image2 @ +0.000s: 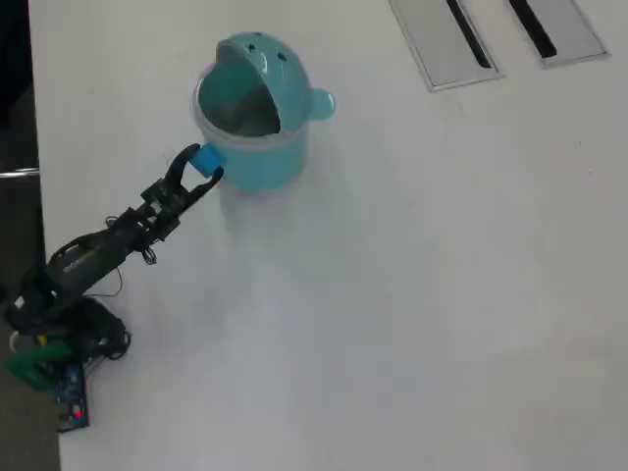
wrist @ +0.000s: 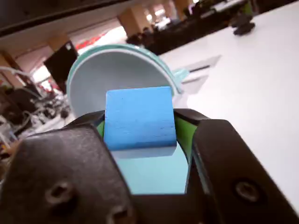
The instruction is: Grasp RGB lego blocks and put them in the bin one by one.
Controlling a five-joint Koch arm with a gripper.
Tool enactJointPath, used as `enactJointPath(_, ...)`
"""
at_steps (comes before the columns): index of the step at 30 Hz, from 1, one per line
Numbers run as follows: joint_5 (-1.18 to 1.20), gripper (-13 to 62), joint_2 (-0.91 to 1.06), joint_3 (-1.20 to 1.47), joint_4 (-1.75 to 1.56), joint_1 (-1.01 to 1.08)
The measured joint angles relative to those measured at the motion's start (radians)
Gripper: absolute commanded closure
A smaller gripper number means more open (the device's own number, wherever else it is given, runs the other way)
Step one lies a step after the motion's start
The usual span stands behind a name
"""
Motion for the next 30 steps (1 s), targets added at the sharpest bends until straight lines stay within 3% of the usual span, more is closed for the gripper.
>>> enactJointPath(7, -0.110, 34.6, 0.064, 0.000, 0.089, -0.115)
enactJointPath(9, -0.155, 37.8, -0.015, -0.135, 0.089, -0.173)
enactJointPath(24, -0.202, 38.0, -0.632, -0.764, 0.184, -0.173)
enactJointPath(30, -0.202, 38.6, -0.762, -0.888, 0.189, -0.173)
